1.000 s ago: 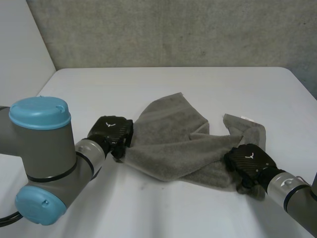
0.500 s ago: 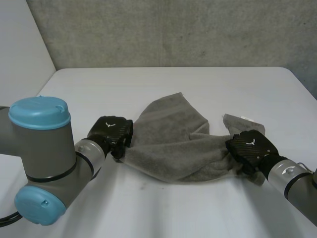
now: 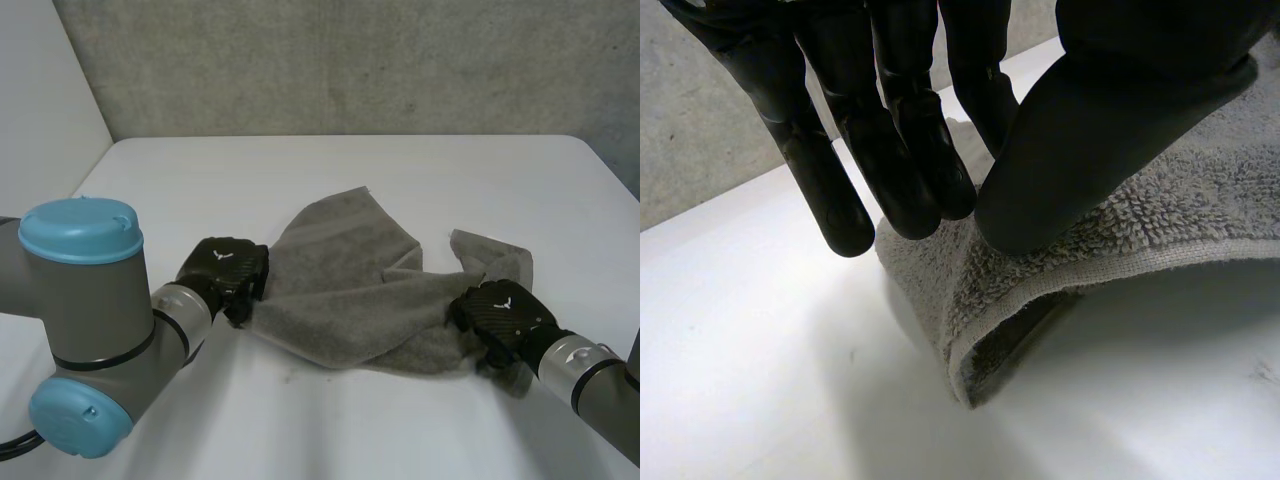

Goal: Fold the towel.

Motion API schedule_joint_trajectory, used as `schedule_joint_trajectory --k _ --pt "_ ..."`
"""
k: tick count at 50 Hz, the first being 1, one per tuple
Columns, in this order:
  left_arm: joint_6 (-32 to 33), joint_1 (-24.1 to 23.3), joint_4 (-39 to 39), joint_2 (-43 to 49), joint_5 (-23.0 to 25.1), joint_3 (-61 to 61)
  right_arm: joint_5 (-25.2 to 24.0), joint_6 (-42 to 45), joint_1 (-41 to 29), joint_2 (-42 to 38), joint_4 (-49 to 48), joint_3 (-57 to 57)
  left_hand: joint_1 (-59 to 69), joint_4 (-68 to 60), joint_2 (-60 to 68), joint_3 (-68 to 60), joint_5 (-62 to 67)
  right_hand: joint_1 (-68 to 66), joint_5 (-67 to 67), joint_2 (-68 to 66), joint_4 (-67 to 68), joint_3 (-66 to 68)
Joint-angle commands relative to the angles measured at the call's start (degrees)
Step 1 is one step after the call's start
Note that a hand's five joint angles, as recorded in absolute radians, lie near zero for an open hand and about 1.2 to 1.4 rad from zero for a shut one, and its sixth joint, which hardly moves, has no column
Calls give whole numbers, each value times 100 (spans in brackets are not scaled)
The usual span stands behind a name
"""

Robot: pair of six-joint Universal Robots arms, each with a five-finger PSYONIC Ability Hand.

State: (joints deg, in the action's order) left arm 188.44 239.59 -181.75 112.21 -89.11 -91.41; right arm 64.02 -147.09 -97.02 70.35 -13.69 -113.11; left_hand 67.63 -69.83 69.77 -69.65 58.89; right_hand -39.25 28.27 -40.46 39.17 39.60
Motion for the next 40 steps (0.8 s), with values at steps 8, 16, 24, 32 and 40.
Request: schedule_joint_trajectory --k 8,16,24,32,40 --pt "0 0 -9 3 8 -43 -30 31 -19 5 -72 -9 1237 -1017 1023 -1035 1111 -2558 2655 -2436 2566 2523" --pt "18 0 0 3 8 -52 -4 -48 -54 92 -28 113 1237 -1017 1023 -1035 1111 -4075 4173 -3954 4083 4040" --pt "53 -9 96 -182 -1 -52 40 -337 -220 1100 357 341 1237 -1017 1023 -1035 1111 -4075 4173 -3954 4083 4040" --pt "88 26 879 -1360 8 62 22 -847 -177 2630 1797 1482 1237 -1017 1023 -1035 1111 -4075 4173 -3954 4083 4040" --pt "79 70 1511 -2599 17 704 66 -909 -185 3090 3327 3178 1237 -1017 1023 -1035 1111 -4075 4173 -3954 4083 4040"
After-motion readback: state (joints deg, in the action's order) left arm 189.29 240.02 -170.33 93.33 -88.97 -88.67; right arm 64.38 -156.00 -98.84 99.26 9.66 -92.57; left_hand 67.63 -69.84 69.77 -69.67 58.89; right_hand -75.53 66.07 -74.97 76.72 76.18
